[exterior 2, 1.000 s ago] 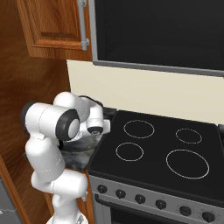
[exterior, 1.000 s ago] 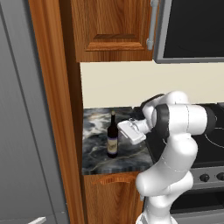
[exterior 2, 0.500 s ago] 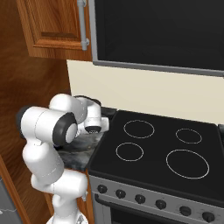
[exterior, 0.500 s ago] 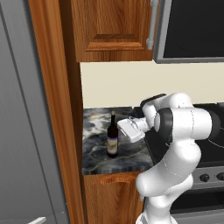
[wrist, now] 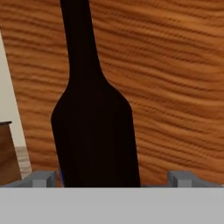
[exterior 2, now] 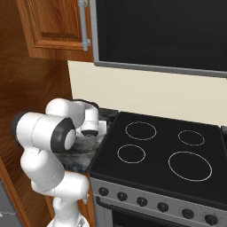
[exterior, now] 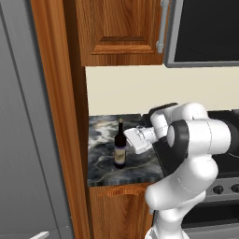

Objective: There is a wine glass and glass cup on the dining counter. Place the wine bottle next to the wine glass and the juice bottle next to the glass cup.

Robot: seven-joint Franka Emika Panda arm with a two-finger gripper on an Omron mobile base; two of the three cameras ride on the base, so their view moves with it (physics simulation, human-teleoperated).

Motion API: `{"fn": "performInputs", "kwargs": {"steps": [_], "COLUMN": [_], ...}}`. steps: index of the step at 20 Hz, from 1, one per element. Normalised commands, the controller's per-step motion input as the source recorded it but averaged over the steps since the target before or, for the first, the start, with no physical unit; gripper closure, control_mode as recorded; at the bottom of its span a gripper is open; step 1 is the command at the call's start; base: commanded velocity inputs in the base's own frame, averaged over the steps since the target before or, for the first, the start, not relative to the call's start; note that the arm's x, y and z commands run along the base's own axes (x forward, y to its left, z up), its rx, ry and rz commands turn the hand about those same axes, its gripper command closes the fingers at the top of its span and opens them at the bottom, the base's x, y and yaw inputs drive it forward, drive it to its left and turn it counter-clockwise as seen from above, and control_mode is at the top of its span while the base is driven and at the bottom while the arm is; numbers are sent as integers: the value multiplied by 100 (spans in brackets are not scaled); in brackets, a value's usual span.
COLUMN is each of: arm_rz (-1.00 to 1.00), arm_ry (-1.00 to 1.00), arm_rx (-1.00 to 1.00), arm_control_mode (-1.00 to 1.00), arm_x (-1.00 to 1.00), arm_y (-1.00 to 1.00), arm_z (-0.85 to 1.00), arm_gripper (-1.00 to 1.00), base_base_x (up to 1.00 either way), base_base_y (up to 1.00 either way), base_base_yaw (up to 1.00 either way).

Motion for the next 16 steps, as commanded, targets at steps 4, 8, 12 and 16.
{"fn": "performInputs", "kwargs": {"steps": [4,8,12,16], "arm_rz": [-5,-5,-4,-3], "arm_ry": [2,2,1,2], "arm_rx": [0,0,0,0], "arm_control_mode": [-100,-100,-100,-100], "arm_x": [8,4,0,0], "arm_y": [2,10,20,24], "arm_z": [0,0,0,0], "arm_gripper": [-100,-100,-100,-100], "base_base_x": [0,0,0,0], "base_base_y": [0,0,0,0], "base_base_yaw": [0,0,0,0]}}
